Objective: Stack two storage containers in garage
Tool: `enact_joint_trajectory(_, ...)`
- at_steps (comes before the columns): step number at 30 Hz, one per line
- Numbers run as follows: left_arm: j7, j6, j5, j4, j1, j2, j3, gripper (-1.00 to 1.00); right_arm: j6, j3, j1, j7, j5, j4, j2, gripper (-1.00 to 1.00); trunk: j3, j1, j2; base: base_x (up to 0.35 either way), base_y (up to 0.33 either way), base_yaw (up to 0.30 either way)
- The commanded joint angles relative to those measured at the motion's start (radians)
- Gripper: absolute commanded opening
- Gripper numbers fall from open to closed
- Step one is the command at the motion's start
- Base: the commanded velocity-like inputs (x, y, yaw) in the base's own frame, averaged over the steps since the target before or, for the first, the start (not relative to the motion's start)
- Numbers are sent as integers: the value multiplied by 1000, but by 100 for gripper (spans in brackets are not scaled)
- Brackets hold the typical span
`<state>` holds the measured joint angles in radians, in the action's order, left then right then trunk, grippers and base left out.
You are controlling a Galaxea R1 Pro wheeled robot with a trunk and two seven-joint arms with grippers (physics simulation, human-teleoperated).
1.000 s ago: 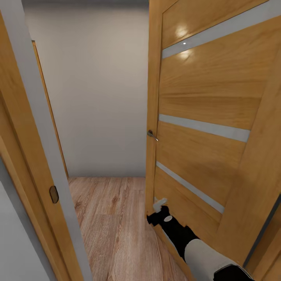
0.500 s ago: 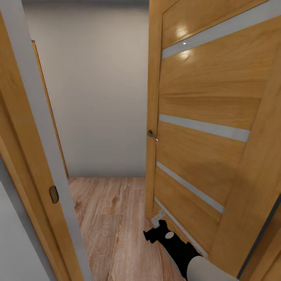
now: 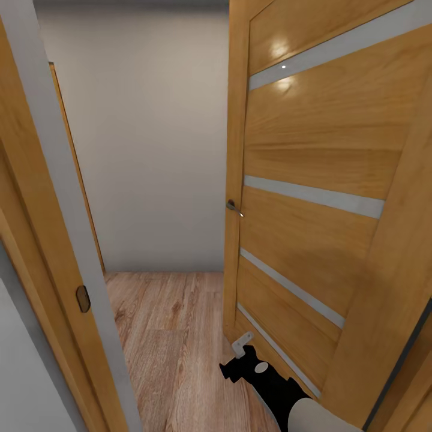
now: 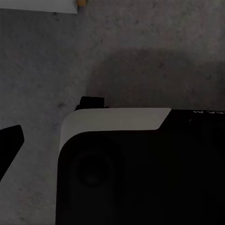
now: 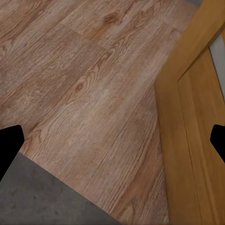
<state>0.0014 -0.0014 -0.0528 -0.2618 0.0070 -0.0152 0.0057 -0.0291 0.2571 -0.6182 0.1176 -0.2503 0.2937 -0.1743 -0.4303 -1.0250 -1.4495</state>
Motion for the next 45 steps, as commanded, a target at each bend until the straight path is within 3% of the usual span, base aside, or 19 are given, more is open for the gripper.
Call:
enact_joint_trajectory(1,0,0,-6,-2,1,0,0,100,-3,-2,0,3,-11,1,0,100,-1,0,0,0,0,0)
enact_joint_trajectory(34,0,1,-8,-3,1,1,1,100,-3,-1,0,5,-12,-1,0,100,-1,0,0,2,-74,0)
enact_joint_trajectory(45,0,1,-8,-4,1,0,1,100,35,1,0,12,-14,-73,0,100,-1,0,0,35,-1,0)
